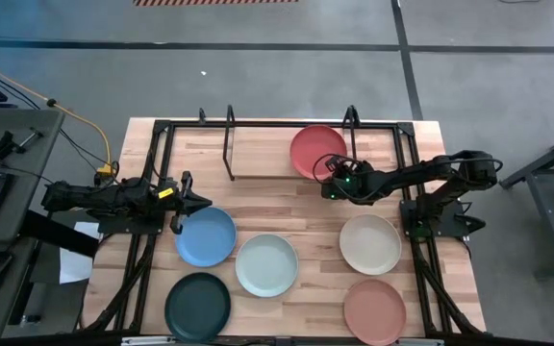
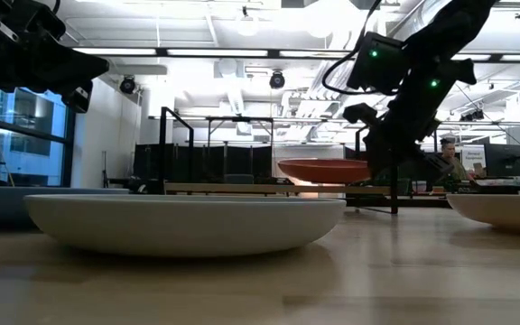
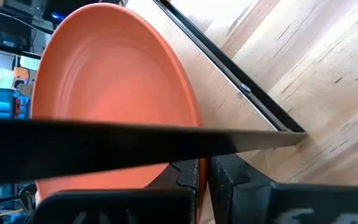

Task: Place and stack plates onto a shelf
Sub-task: Put the orange plate on the shelf, then put the blue plate on the shelf

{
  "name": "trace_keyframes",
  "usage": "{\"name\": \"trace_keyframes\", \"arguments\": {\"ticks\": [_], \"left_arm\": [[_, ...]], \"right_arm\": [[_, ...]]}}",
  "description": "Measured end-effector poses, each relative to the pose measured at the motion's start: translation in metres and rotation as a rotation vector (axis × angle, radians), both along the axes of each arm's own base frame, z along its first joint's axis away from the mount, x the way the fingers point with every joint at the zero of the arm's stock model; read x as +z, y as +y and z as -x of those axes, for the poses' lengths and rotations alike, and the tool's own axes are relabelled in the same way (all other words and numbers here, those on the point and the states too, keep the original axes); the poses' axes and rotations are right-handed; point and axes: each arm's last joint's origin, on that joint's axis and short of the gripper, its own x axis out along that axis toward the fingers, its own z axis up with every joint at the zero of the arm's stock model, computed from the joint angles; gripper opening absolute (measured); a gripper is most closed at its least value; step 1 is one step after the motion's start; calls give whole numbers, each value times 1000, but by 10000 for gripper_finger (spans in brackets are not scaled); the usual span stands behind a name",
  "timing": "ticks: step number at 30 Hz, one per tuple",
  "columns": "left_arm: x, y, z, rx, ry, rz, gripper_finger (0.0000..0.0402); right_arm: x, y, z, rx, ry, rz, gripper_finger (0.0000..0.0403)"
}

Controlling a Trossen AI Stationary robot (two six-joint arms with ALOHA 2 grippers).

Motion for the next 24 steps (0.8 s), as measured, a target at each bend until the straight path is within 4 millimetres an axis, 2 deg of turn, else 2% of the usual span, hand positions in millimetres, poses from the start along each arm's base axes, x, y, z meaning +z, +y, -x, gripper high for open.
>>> {"name": "trace_keyframes", "arguments": {"ticks": [7, 18, 24], "left_arm": [[0, 0, 0, 0, 0, 0, 0], [0, 0, 0, 0, 0, 0, 0], [0, 0, 0, 0, 0, 0, 0]], "right_arm": [[1, -2, 0, -18, -6, 29, 10], [1, -1, -1, -3, -19, 0, 115], [7, 4, 3, 18, -8, -4, 138]]}}
